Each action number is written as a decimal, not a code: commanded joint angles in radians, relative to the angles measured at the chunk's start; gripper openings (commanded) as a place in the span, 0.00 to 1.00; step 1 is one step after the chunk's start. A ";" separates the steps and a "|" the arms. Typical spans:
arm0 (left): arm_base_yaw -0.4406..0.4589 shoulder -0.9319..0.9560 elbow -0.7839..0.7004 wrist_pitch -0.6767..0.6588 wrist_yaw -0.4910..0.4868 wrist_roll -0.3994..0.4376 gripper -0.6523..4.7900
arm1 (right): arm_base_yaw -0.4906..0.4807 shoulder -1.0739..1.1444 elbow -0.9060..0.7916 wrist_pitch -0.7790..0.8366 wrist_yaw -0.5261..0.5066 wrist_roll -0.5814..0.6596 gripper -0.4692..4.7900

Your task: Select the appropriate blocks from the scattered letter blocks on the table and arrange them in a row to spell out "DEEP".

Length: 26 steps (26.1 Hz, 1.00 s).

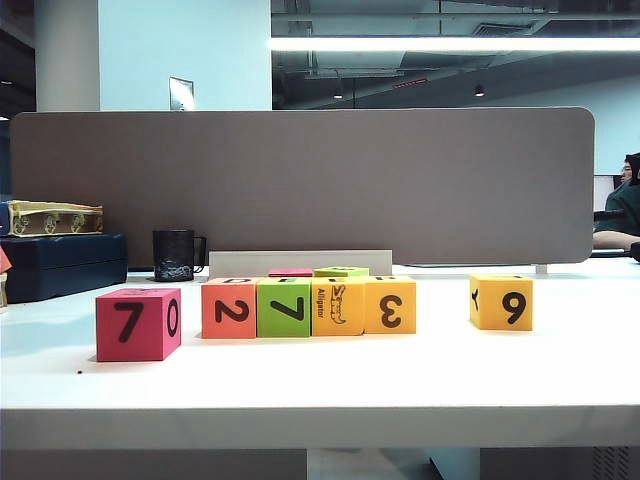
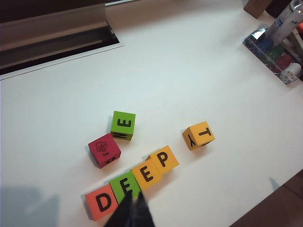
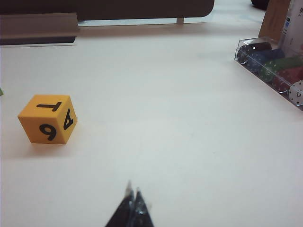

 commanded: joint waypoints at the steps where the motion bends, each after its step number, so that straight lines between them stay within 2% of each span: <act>1: -0.001 -0.005 0.003 0.015 0.002 0.003 0.11 | -0.001 -0.005 -0.021 0.010 0.006 0.005 0.09; 12: -0.001 -0.005 0.002 0.016 0.002 0.002 0.11 | -0.013 -0.019 -0.106 0.120 -0.001 0.024 0.09; 20: -0.001 -0.005 0.002 0.016 0.002 0.002 0.11 | -0.086 -0.019 -0.114 0.127 -0.001 0.026 0.09; 26: -0.001 -0.005 0.002 0.016 0.002 0.002 0.11 | -0.097 -0.019 -0.114 0.124 -0.016 0.027 0.09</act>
